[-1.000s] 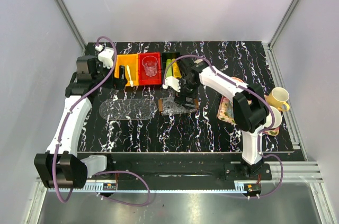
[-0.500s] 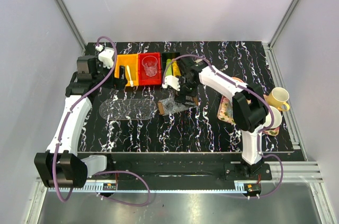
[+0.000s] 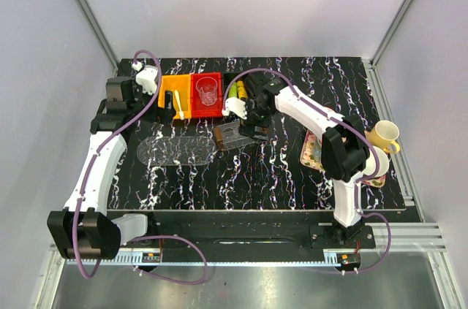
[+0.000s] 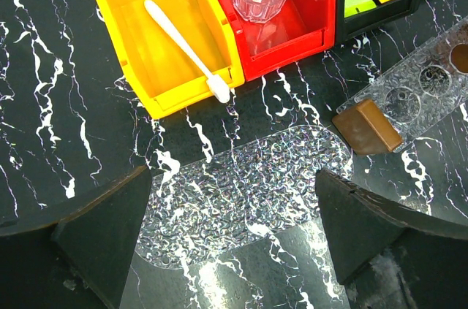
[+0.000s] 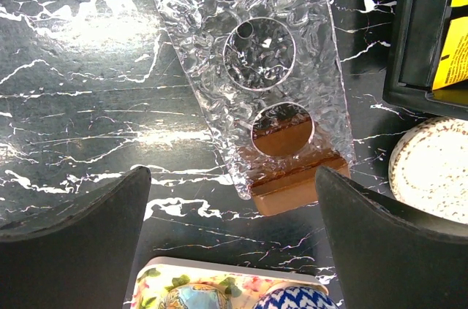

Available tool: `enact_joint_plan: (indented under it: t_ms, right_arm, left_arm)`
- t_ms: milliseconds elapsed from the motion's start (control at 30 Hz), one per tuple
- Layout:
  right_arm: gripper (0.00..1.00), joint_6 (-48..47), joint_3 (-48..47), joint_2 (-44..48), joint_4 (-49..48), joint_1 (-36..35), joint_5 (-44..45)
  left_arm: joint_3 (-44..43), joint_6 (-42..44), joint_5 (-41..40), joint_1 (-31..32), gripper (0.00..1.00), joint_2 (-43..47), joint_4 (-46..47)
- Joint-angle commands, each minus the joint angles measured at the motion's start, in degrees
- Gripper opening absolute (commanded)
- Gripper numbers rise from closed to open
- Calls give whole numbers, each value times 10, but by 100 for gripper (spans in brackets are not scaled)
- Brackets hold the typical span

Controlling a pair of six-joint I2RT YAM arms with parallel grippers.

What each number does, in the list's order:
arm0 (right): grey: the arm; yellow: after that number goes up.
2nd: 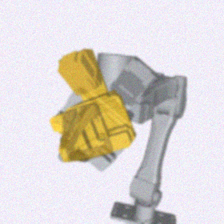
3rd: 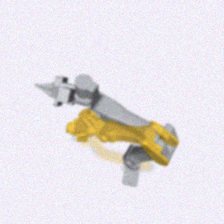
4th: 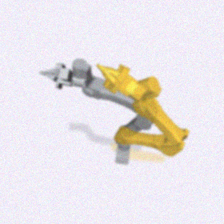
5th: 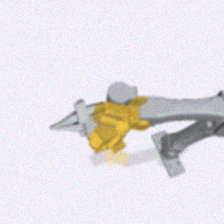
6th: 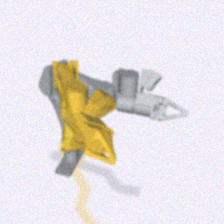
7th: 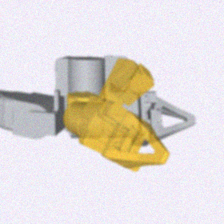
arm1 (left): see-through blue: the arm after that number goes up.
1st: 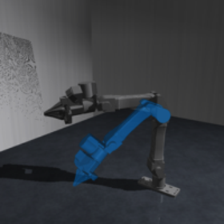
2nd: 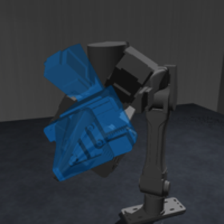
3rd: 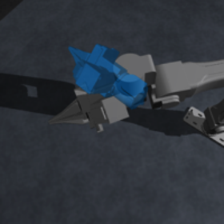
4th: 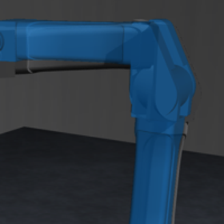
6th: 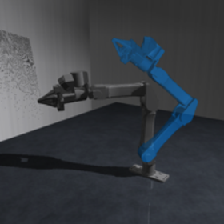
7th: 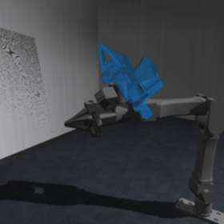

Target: Prepare toiletry sets of a toothbrush and toothpaste on the tray

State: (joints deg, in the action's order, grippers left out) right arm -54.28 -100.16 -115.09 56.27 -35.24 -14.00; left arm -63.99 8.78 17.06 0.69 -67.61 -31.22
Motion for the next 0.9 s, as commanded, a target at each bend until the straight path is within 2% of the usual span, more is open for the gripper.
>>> enact_joint_plan:
  t_ms: [0, 300, 867]
  right_arm:
    - [100, -21, -25, 0, -6, -2, 11]
    - [100, -50, -38, -22, -39, -2, 34]
    - [100, -79, -70, -72, -40, -2, 39]
  left_arm:
    - [-11, 7, 11, -3, 99, 16, 13]
    - [-9, 9, 10, -3, 99, 16, 17]
    - [-10, 16, 6, -3, 99, 6, 18]
